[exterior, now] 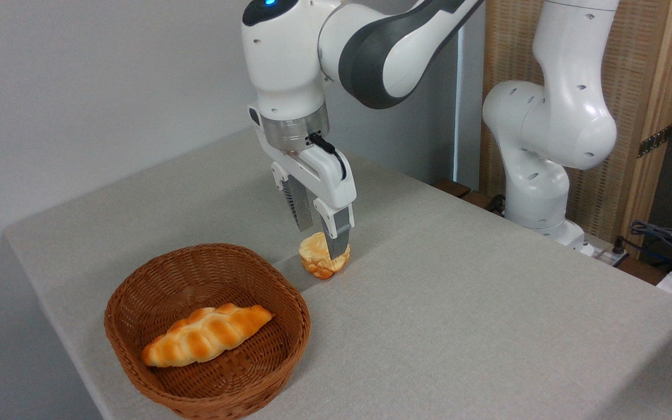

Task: Put bread into the basket
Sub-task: 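Close the gripper fingers on the bun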

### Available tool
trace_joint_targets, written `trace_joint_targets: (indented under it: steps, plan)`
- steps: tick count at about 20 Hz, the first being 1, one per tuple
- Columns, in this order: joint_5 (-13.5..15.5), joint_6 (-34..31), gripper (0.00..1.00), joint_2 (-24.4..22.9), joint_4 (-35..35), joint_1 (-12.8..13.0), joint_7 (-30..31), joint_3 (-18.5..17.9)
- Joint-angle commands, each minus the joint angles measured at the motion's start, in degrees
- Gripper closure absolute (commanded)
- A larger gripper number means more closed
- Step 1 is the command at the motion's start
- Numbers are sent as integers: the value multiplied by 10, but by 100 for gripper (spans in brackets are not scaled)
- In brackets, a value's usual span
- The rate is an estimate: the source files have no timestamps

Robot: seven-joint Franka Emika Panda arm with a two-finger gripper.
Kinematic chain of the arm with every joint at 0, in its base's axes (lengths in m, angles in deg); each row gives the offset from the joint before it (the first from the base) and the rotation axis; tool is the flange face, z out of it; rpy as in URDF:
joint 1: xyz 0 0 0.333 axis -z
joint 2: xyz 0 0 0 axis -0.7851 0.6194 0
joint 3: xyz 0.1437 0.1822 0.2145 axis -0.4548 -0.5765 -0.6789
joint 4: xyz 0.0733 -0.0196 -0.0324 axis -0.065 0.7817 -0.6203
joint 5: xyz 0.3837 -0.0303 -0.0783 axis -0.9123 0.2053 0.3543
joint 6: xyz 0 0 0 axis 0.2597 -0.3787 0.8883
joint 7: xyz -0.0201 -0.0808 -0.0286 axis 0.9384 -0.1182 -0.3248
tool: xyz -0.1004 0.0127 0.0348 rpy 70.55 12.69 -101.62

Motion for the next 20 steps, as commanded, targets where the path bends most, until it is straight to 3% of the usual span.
trace_joint_targets:
  steps: [1,11,13,17,19,20]
  plan:
    - [10,17,0,9,5,4,-3,3]
    - [3,18,2,14,18,6,-7,11]
    - [1,19,10,14,21,5,-7,12]
    - [-3,45,11,14,33,6,-7,15]
    - [-4,53,17,14,40,5,-7,22]
    - [-4,56,26,14,41,6,-7,22]
